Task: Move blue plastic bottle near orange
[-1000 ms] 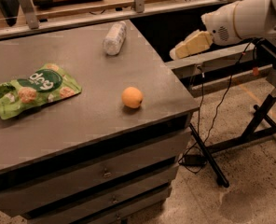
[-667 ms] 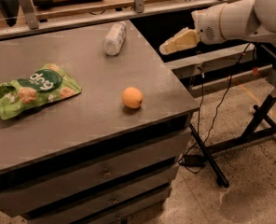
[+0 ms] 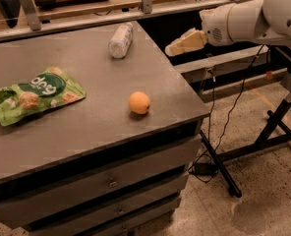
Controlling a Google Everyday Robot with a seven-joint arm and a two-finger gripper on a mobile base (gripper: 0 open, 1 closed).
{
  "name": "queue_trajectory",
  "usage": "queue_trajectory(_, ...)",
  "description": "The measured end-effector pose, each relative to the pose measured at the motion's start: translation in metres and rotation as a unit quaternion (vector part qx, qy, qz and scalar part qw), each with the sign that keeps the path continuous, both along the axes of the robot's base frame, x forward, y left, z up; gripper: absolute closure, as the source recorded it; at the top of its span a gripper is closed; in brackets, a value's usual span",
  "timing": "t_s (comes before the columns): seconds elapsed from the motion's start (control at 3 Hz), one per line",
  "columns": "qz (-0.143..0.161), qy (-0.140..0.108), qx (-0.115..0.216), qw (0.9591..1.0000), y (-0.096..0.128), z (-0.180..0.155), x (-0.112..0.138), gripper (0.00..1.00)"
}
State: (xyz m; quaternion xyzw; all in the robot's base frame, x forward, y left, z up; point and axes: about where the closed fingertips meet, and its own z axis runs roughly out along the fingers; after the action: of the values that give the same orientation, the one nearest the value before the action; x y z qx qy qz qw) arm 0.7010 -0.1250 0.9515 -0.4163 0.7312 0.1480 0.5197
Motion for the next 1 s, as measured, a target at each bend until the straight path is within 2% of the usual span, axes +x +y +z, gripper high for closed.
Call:
queue_trajectory(0.33, -0.001, -0.020, 0.013, 0.9997, 0.024, -0.006, 0.019, 0.00)
queue_trajectory(0.67, 0.001, -0.037, 0.046, 0.9982, 0.051, -0.012, 0.046, 0.00)
queue_trajectory(1.0, 0.008, -0.037, 0.079, 0.9962, 0.088, -0.025, 0.075, 0.00)
